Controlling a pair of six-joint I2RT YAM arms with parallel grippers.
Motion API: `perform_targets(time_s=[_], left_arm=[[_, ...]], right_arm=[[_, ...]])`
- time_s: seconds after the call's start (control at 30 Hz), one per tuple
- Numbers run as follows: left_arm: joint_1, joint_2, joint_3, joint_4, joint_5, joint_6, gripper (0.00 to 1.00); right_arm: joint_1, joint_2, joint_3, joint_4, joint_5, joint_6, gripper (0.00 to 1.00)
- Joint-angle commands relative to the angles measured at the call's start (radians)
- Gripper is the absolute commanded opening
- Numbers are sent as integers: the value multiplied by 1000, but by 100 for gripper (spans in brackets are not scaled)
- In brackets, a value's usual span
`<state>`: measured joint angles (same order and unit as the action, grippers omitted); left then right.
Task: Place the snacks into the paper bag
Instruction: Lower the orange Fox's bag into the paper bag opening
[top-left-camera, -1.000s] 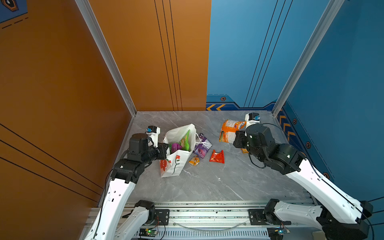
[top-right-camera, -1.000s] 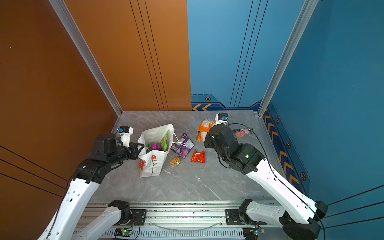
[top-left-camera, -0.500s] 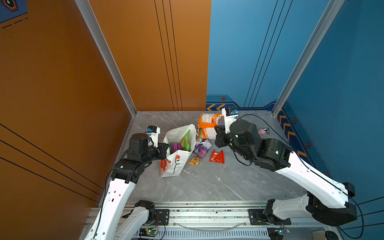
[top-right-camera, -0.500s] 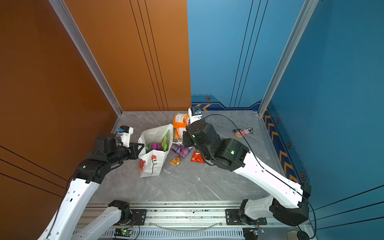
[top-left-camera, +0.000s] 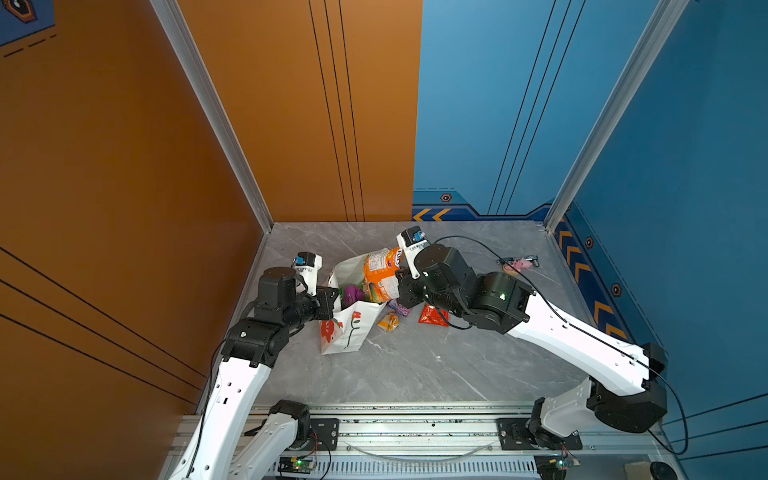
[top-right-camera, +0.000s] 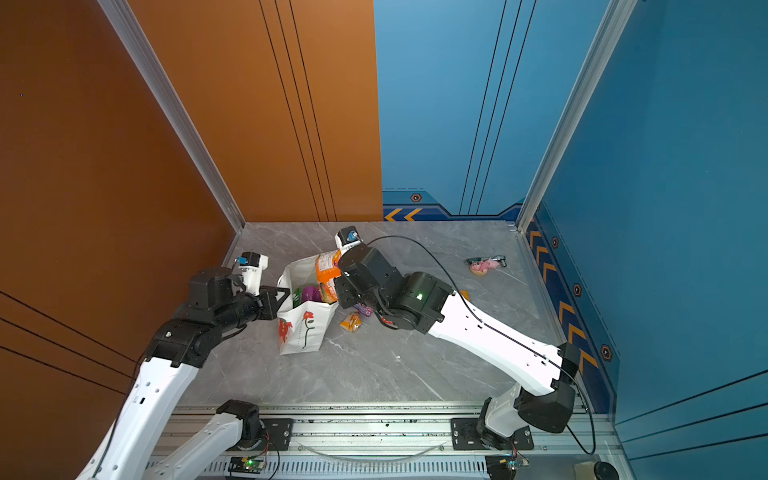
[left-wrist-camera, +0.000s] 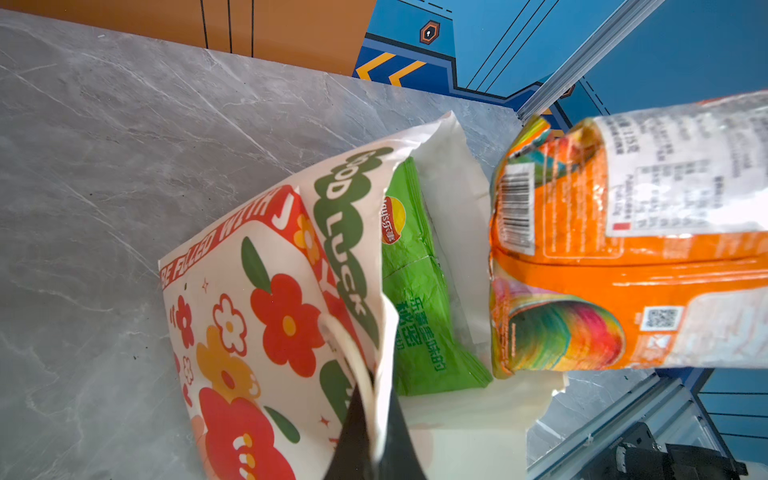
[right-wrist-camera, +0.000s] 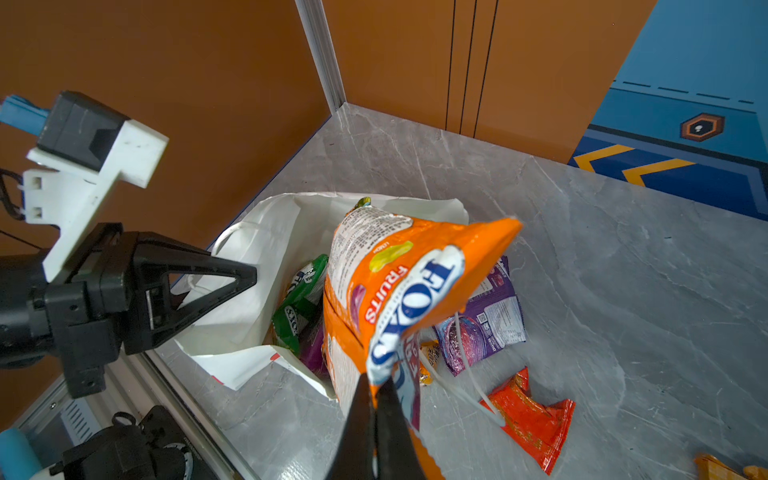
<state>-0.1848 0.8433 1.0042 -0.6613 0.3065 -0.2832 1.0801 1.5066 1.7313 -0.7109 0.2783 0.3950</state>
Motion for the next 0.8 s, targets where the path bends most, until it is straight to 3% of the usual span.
perform_targets(time_s=[0.0, 0.77], left_arm=[[-9, -24, 5, 70, 78, 15, 0], [-6, -41, -4, 100, 145, 3, 0]], right_arm=[[16, 7, 51, -33, -40, -35, 0], [66, 160, 124, -55, -154, 1, 0]])
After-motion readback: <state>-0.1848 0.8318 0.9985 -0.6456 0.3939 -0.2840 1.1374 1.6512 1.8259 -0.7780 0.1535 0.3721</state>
